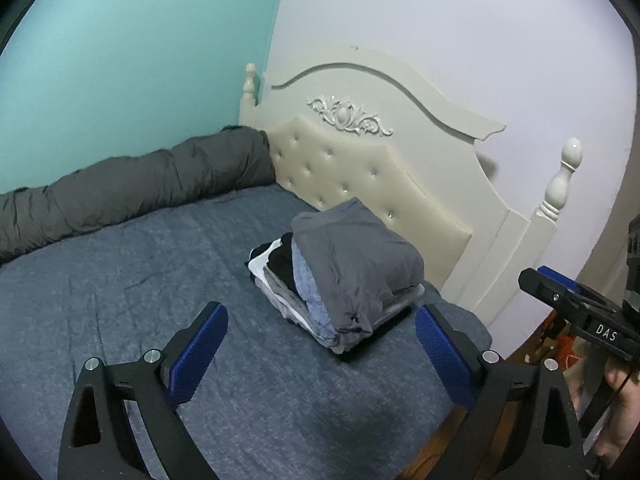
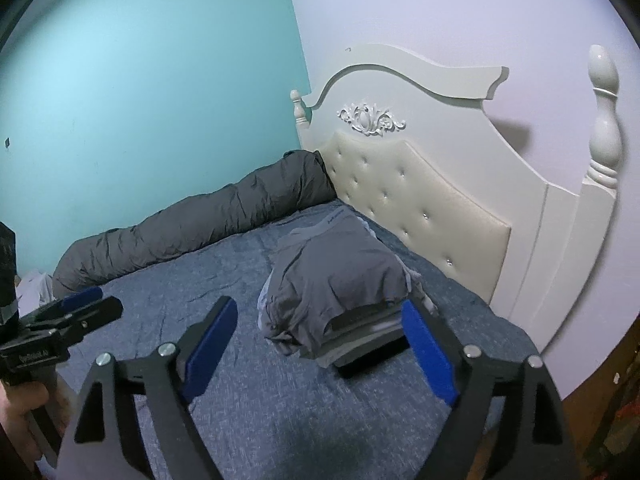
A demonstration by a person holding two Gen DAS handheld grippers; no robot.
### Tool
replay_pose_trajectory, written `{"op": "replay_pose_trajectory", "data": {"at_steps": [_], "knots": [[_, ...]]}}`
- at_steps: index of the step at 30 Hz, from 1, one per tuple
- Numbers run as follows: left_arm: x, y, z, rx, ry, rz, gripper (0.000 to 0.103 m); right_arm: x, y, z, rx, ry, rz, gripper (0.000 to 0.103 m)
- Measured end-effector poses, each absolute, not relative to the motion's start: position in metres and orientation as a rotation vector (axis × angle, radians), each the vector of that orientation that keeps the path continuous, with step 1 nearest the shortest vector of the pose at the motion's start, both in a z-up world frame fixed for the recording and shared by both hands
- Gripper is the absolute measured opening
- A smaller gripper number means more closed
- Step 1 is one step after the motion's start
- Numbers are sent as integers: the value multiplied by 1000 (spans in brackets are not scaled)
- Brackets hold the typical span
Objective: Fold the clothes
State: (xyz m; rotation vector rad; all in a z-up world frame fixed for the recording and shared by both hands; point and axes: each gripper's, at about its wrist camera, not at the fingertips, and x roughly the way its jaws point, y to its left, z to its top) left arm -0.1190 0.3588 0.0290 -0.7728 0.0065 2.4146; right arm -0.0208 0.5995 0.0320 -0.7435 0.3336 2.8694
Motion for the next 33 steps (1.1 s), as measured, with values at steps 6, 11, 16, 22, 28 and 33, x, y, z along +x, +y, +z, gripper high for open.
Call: {"op": "replay_pose_trajectory", "data": {"at_steps": [6,11,16,22,28,33], "knots": [[-102,350,30,-757,0,2424,101,-2,584,29,-745,307,2861,91],[-87,344,27,-743,7,2419,103,16,575,29,-720,313,2845,94],[-71,337,23,-739,4,2427,103,33,567,26,-716,316,2836,98],[-54,330,19,-737,15,2436,103,51,554,17,-720,341,2847,98],[-37,323,15,-736,26,2446,103,63,544,9,-729,339,2838,99],[-27,318,10,-740,35,2450,103,71,538,5,-736,297,2824,99]]}}
